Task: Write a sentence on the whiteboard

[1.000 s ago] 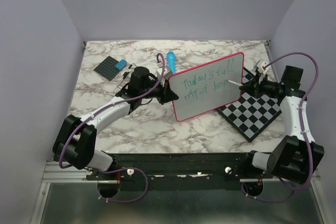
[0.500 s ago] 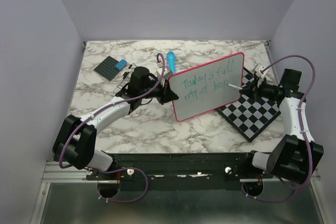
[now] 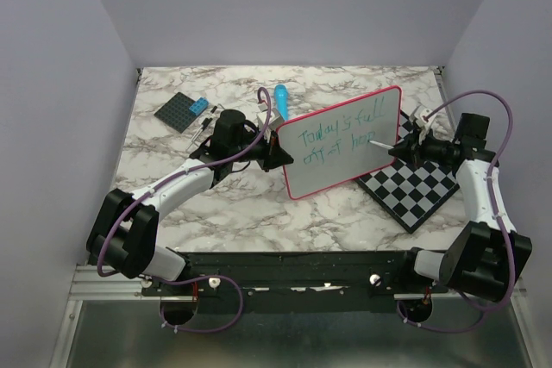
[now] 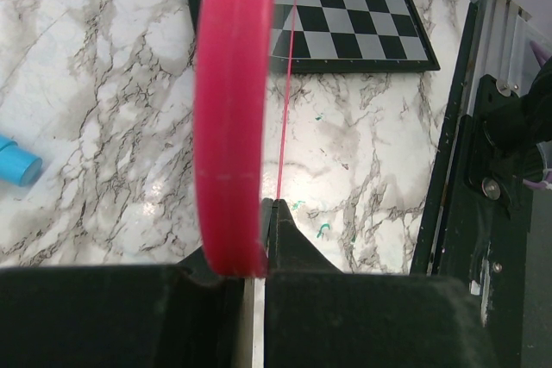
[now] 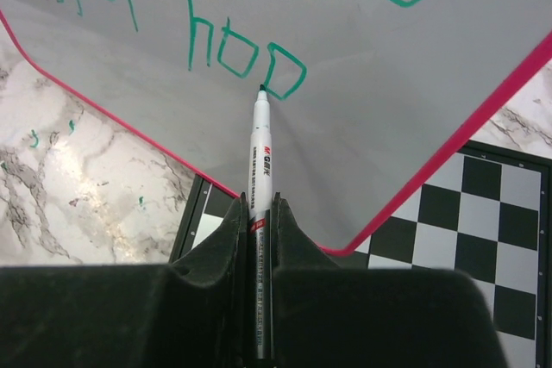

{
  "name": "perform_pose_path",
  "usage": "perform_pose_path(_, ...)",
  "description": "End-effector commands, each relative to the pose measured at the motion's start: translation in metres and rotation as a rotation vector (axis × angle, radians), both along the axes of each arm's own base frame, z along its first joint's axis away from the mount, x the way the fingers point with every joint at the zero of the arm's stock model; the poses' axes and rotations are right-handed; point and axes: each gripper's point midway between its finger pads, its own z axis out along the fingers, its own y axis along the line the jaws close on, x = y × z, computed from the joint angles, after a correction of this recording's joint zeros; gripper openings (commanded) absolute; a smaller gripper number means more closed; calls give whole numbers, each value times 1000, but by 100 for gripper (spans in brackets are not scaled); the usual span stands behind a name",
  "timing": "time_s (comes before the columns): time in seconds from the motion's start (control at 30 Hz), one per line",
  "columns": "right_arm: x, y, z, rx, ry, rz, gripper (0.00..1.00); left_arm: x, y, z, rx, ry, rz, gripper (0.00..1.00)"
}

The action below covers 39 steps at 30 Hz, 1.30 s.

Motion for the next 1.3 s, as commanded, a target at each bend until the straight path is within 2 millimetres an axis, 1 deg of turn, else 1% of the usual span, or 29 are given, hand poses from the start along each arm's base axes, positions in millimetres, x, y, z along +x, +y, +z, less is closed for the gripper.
perform_pose_path(0.0,3,8,7,26,-15,22,0,-17,18,-60,175,127,11,0)
perform_pose_path(0.07,2,9,12,29,-23,22,1,-17,18,-60,175,128,11,0)
perform_pose_path(0.2,-2,7,30,35,-59,8,0,-17,18,-59,176,125,12,0)
perform_pose_path(0.3,-2,-3,45,67,-84,-21,1,-17,18,-59,178,125,12,0)
perform_pose_path(0.37,-2,-11,48,65,-90,-39,0,-17,18,-59,175,124,11,0)
perform_pose_path(0.53,-2,-15,41,41,-82,-31,1,-17,18,-59,175,124,11,0)
perform_pose_path(0.9,5,-22,22,39,-30,-45,0,-17,18,-61,178,130,8,0)
perform_pose_path(1.27,13,-28,23,32,-29,-78,1,-17,18,-60,176,129,8,0)
